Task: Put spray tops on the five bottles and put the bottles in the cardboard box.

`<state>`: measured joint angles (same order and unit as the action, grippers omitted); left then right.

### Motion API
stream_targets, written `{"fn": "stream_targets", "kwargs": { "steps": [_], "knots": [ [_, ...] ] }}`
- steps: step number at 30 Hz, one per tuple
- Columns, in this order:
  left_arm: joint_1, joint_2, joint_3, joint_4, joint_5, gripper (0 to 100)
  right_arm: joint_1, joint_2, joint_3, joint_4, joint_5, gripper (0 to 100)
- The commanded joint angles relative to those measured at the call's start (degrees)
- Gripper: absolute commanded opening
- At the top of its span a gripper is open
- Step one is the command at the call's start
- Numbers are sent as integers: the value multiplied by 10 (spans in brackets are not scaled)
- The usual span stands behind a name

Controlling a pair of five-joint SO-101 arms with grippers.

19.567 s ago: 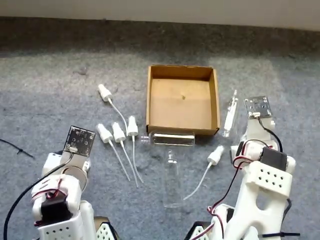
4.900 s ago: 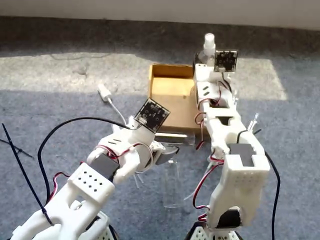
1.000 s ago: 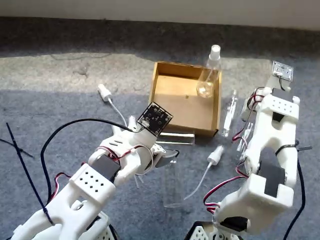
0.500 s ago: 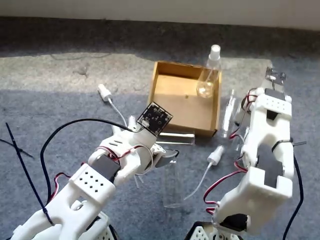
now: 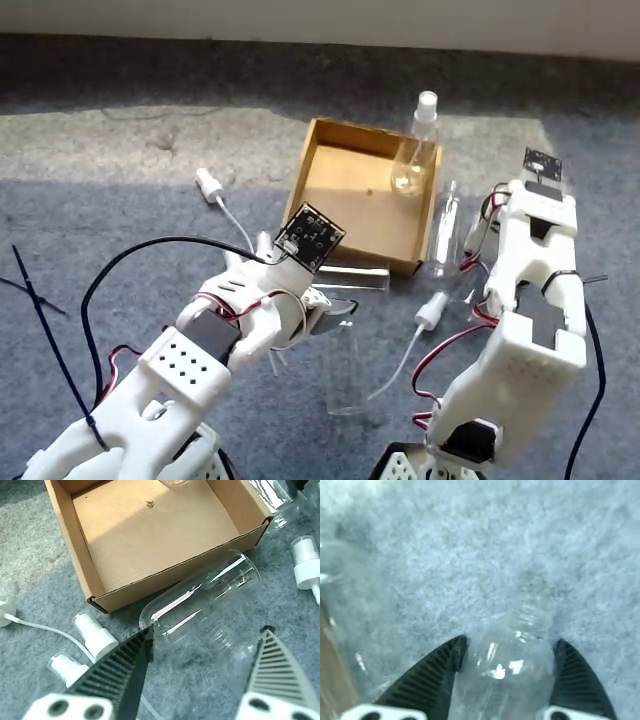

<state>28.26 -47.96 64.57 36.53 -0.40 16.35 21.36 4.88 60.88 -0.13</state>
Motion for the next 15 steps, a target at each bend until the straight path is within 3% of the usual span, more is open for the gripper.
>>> {"fn": "stream_targets", "kwargs": {
  "steps": [1,6,11,15],
  "knots": [
    [7,-1,-3,-6,-4,298,31,-4,-50,-7,70,142],
    [7,-1,-3,-6,-4,298,44,-4,-55,-8,149,5],
    [7,-1,-3,-6,-3,298,36,-3,-55,-6,335,5],
    [7,-1,-3,-6,-3,298,36,-3,-55,-6,362,5]
  ]
}}
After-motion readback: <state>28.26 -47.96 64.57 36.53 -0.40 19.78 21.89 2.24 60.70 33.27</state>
